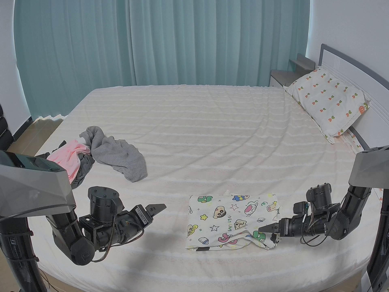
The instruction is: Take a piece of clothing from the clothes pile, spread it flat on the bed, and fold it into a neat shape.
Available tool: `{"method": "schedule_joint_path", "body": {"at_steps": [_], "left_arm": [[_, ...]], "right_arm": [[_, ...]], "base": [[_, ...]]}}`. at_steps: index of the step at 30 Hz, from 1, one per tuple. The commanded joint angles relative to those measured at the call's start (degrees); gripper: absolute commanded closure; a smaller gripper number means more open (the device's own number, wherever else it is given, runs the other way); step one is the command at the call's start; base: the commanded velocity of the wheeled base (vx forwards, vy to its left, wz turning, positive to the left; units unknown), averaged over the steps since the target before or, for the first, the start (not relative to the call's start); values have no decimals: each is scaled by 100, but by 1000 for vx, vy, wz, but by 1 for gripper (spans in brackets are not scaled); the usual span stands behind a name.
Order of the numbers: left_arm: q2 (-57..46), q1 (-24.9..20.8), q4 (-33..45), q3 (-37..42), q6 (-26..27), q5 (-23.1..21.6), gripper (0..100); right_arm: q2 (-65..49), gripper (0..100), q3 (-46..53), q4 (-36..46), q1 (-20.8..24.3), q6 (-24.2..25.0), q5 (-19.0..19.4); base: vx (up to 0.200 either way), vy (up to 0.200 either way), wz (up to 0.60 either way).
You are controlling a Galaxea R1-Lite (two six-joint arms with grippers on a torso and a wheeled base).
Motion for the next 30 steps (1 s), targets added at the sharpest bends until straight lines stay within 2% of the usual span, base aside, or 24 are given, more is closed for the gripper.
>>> {"method": "schedule_joint_path", "body": {"at_steps": [1, 10, 11, 15, 20, 23, 30], "left_arm": [[14, 1, -2, 0, -2, 1, 0], [14, -8, -2, 0, -2, 1, 0], [14, -8, -2, 9, -2, 1, 0], [14, 1, -2, 9, -2, 10, 0], [14, -8, -2, 9, -2, 10, 0], [14, -8, -2, 9, -2, 10, 0], [14, -8, -2, 9, -2, 10, 0]], "right_arm": [[114, 0, 25, -2, 89, 9, 9], [96, 0, -19, -20, 318, 167, 36], [114, 100, -54, -134, 344, 370, 27], [96, 100, 60, -345, 318, 598, 9], [78, 100, 306, -485, 186, 624, 9], [96, 100, 359, -503, 107, 598, -8], [78, 100, 455, -485, -394, 255, -35]], "base": [[0, 0, 0], [0, 0, 0], [0, 0, 0], [0, 0, 0], [0, 0, 0], [0, 0, 0], [0, 0, 0]]}}
